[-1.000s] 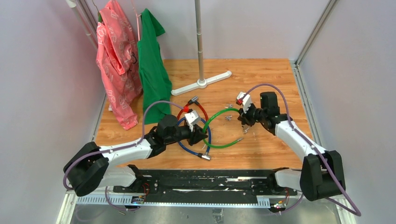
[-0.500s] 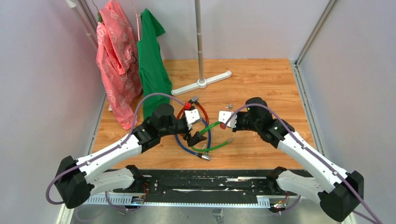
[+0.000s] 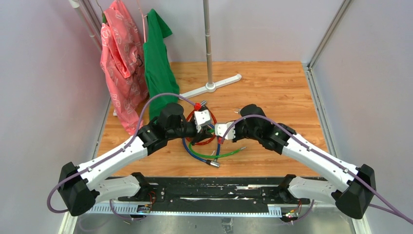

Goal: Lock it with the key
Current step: Pick up the lock from the center of the board.

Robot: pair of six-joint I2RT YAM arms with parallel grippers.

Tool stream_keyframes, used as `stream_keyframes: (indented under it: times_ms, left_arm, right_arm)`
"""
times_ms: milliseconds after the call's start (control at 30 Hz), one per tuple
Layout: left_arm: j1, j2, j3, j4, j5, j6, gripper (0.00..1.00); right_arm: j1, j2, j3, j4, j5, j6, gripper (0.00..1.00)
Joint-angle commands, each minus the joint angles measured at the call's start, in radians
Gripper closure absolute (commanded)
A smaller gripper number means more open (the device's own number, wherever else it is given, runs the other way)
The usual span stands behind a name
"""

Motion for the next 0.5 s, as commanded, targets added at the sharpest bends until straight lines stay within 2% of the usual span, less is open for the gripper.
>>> stream_keyframes:
  times_ms: [0,33,67,133,200,233,300,400,467]
  left_arm:
    - [0.007,0.004,0.012,-0.028,-0.057,0.008,0.99]
    - [0.007,0.003,0.005,-0.028,-0.084,-0.013,1.0]
    - [0.007,0.002,-0.006,-0.024,-0.114,-0.038,1.0]
    - [0.007,-0.002,-0.042,-0.009,-0.197,-0.1,1.0]
    - [0.018,-0.009,-0.072,0.016,-0.268,-0.165,1.0]
    - [0.025,-0.012,-0.087,0.035,-0.273,-0.199,1.0]
    - [0.045,-0.025,-0.117,0.08,-0.245,-0.238,1.0]
    - [0.049,-0.033,-0.155,0.132,-0.22,-0.266,1.0]
    - [0.051,-0.032,-0.175,0.168,-0.222,-0.302,1.0]
  right_arm:
    - [0.042,-0.004,0.029,-0.003,-0.029,-0.028,1.0]
    - [0.043,-0.005,0.03,0.017,-0.017,-0.008,0.97]
    - [0.042,-0.007,0.031,0.045,0.002,0.032,0.87]
    - [0.041,-0.024,0.039,0.092,0.058,0.16,0.6]
    - [0.01,-0.057,0.042,0.144,0.089,0.302,0.42]
    - [-0.003,-0.072,0.036,0.164,0.114,0.368,0.37]
    - [-0.062,-0.139,0.015,0.229,0.134,0.647,0.29]
    - [-0.143,-0.216,-0.036,0.22,0.157,0.997,0.27]
    - [-0.184,-0.256,-0.107,0.203,0.212,1.269,0.29]
